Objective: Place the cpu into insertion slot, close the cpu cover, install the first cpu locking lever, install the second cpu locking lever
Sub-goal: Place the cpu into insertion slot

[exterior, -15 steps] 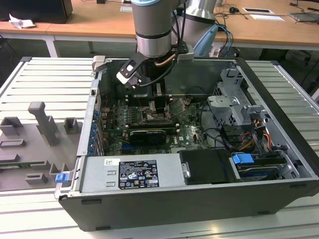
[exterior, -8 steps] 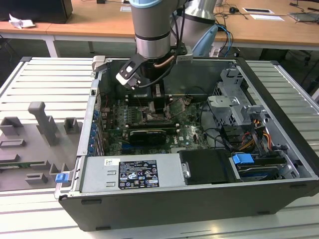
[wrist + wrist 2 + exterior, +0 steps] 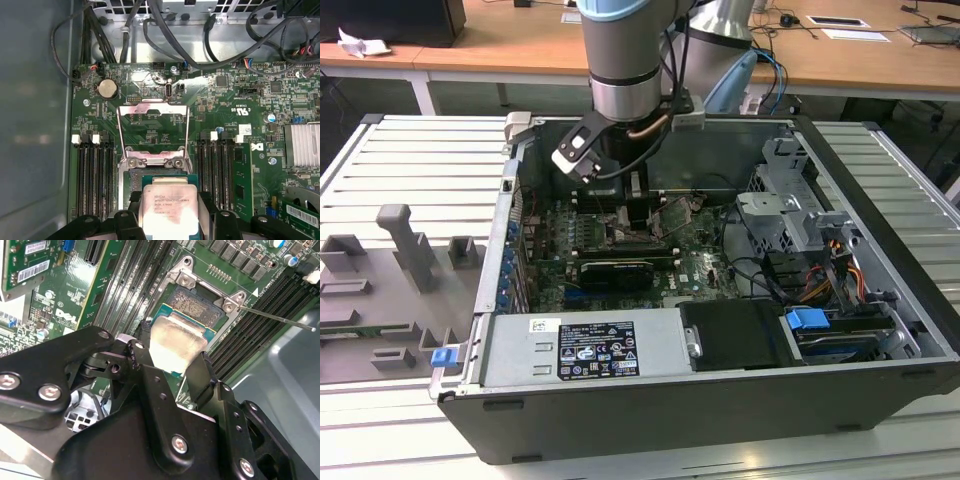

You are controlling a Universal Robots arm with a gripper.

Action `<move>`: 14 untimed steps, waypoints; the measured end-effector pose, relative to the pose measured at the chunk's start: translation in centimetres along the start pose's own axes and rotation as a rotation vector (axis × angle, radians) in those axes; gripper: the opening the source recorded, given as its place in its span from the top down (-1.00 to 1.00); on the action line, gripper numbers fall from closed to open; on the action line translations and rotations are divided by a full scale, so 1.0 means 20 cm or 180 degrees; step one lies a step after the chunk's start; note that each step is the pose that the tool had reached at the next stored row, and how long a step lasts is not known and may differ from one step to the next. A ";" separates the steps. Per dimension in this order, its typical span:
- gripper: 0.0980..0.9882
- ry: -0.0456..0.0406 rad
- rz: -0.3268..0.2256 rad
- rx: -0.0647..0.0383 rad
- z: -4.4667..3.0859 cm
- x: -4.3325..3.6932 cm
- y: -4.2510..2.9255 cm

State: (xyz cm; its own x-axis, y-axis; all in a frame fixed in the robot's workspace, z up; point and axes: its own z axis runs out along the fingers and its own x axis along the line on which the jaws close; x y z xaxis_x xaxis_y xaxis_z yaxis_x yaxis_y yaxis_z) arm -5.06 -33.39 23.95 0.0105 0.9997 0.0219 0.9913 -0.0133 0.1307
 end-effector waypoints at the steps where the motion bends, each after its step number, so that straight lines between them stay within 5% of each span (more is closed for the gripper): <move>1: 0.03 0.0000 0.0000 0.0000 0.002 0.000 -0.001; 14: 0.03 0.0001 0.0000 0.0000 0.030 -0.001 -0.014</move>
State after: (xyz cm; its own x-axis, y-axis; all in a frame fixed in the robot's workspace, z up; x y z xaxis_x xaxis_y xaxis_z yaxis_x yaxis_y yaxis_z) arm -5.26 -33.39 23.31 0.0106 0.9997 0.0223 0.9913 -0.0134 0.1308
